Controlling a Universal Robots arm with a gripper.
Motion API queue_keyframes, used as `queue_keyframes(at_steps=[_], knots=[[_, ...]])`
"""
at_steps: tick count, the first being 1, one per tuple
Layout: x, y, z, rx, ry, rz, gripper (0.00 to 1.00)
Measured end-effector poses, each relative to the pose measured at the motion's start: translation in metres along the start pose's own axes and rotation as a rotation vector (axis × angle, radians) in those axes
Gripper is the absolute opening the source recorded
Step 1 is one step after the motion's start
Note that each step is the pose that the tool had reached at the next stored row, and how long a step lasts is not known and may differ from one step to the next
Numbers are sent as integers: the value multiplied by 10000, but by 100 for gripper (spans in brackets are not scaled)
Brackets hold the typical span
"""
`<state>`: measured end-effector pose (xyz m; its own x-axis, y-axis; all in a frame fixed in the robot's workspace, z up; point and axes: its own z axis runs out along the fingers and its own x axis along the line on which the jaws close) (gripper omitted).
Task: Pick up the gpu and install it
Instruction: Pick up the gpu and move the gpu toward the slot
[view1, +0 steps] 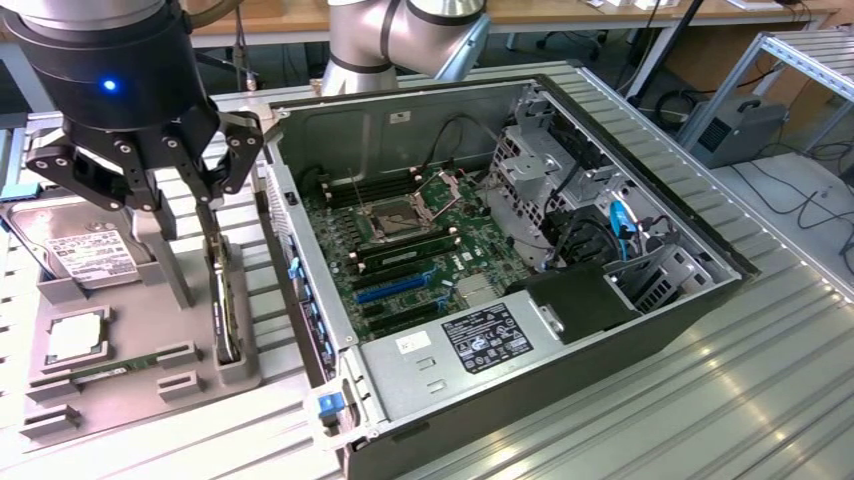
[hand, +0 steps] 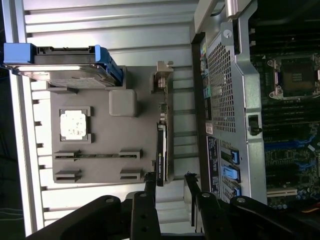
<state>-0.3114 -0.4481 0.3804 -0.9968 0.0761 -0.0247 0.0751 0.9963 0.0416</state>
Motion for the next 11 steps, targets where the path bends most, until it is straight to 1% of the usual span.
queue_keyframes(at_steps=[10, 11], knots=[[0, -1, 17, 0, 0, 0, 36], [1, -2, 45, 0, 0, 0, 36]])
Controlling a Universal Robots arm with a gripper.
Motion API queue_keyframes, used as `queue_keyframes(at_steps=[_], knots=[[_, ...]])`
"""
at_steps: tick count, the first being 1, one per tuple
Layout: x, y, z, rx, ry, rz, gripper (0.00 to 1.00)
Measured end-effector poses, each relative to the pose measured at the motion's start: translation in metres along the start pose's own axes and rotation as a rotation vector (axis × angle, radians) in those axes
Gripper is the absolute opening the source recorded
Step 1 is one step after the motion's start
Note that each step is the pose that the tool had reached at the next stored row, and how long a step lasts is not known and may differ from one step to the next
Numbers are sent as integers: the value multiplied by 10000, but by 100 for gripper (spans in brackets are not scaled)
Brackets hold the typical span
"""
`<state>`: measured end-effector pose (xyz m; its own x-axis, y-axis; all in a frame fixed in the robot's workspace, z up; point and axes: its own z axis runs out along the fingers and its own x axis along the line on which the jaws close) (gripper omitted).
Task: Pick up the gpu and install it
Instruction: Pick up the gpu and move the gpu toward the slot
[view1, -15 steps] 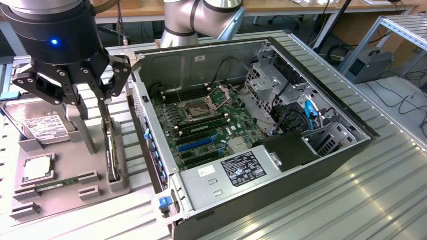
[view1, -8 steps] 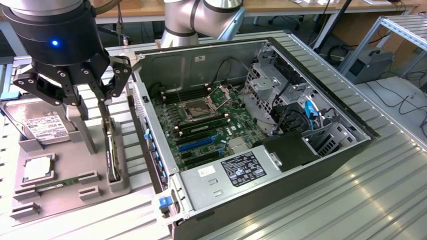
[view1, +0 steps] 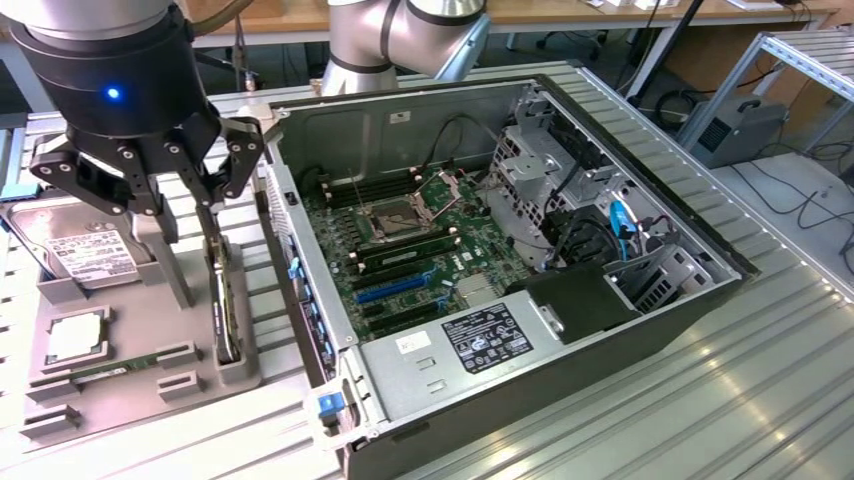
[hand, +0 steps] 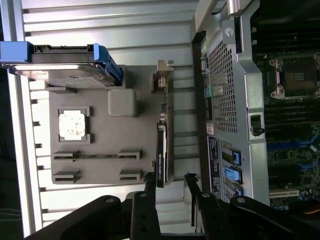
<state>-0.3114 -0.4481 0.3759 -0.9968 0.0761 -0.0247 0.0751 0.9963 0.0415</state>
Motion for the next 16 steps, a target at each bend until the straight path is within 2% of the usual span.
queue_keyframes(at_steps=[1, 12, 14, 16], knots=[[0, -1, 24, 0, 0, 0, 36], [1, -2, 42, 0, 0, 0, 36], [2, -4, 91, 0, 0, 0, 36], [2, -4, 93, 0, 0, 0, 36]])
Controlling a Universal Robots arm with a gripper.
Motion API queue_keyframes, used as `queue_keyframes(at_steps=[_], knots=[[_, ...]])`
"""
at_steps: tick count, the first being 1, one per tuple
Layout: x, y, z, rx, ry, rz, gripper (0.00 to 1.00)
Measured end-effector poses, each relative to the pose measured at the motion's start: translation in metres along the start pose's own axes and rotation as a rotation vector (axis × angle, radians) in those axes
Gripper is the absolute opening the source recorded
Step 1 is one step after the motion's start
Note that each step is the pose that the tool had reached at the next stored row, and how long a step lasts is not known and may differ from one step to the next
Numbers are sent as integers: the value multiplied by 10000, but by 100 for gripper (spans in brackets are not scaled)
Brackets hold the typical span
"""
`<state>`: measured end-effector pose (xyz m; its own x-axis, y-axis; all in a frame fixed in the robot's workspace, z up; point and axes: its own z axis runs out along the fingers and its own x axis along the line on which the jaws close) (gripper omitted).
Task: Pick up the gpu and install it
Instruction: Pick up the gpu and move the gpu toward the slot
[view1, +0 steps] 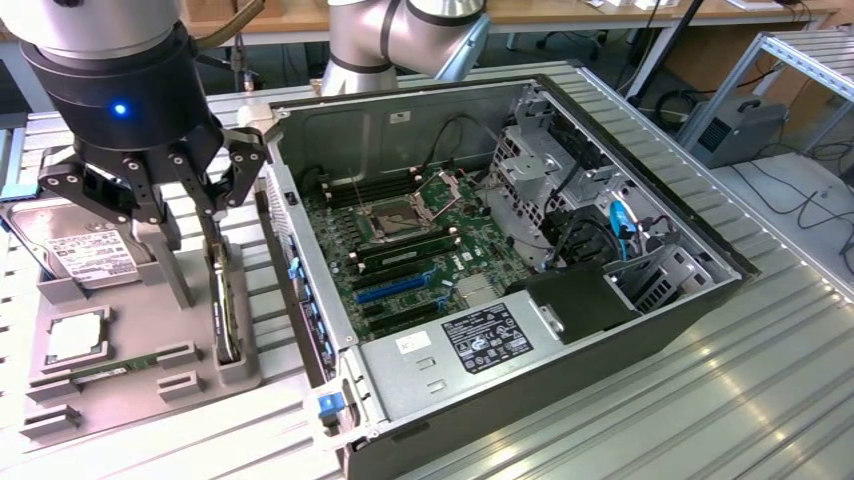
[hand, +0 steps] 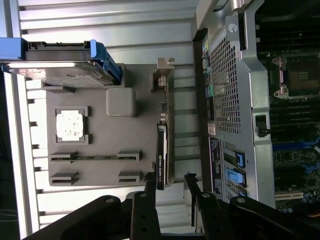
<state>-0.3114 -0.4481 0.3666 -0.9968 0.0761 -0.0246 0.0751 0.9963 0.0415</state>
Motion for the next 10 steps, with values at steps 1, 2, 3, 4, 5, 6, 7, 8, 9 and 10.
queue_keyframes(at_steps=[1, 2, 3, 4, 5, 6, 7, 8, 9, 10], knots=[[0, 0, 3, -1, -1, 0, 36], [0, 0, 4, 0, 0, 0, 36], [1, -1, 24, -1, -1, 0, 36], [1, -2, 47, 0, 0, 0, 36], [1, -2, 48, 0, 0, 0, 36], [1, -2, 49, 0, 0, 0, 36], [1, -2, 51, 0, 0, 0, 36], [1, -2, 52, 0, 0, 0, 36], [2, -2, 59, -1, 0, 0, 36], [2, -3, 67, 0, 0, 0, 36]])
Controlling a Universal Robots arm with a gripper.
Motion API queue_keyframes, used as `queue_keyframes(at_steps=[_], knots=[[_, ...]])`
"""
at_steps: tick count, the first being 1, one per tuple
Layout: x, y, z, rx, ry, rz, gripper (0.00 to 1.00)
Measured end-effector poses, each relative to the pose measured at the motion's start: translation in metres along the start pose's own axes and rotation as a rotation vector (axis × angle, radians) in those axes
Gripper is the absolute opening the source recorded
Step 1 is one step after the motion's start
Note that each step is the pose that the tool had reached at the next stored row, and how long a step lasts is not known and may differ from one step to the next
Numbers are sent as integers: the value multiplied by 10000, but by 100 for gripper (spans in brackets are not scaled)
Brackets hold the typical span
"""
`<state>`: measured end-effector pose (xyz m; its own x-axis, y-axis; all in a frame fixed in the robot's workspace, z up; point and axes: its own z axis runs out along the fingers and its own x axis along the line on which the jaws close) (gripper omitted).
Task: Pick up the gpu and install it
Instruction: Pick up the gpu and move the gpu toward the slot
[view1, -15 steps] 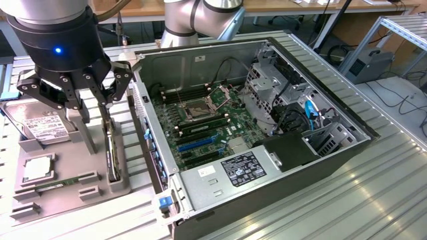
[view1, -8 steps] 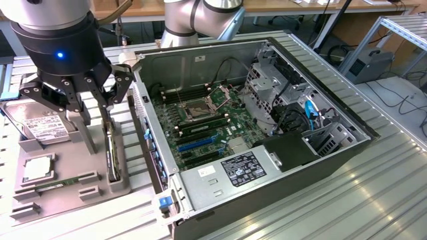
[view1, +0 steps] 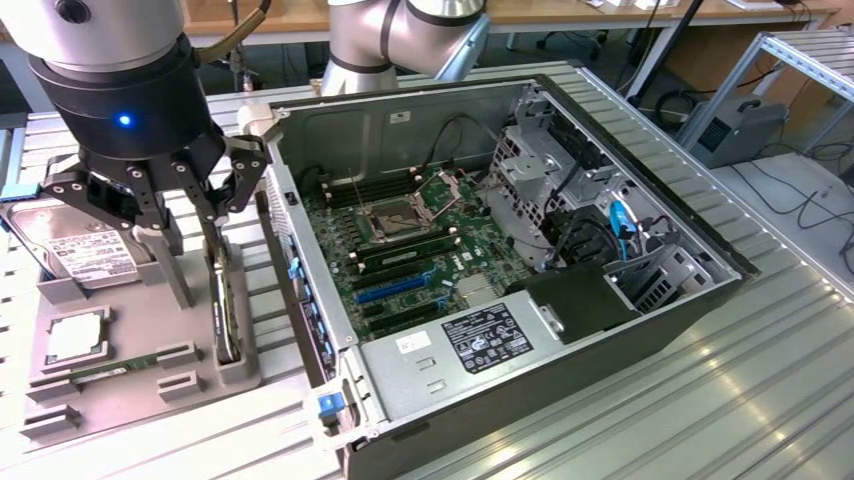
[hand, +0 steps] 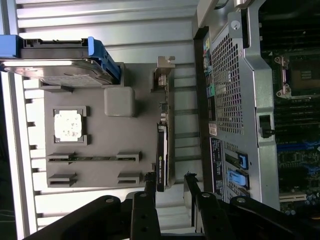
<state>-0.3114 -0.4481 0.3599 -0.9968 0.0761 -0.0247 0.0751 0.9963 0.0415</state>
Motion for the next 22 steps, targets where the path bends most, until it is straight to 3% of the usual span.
queue_keyframes(at_steps=[22], knots=[[2, -4, 90, 0, 0, 0, 36]])
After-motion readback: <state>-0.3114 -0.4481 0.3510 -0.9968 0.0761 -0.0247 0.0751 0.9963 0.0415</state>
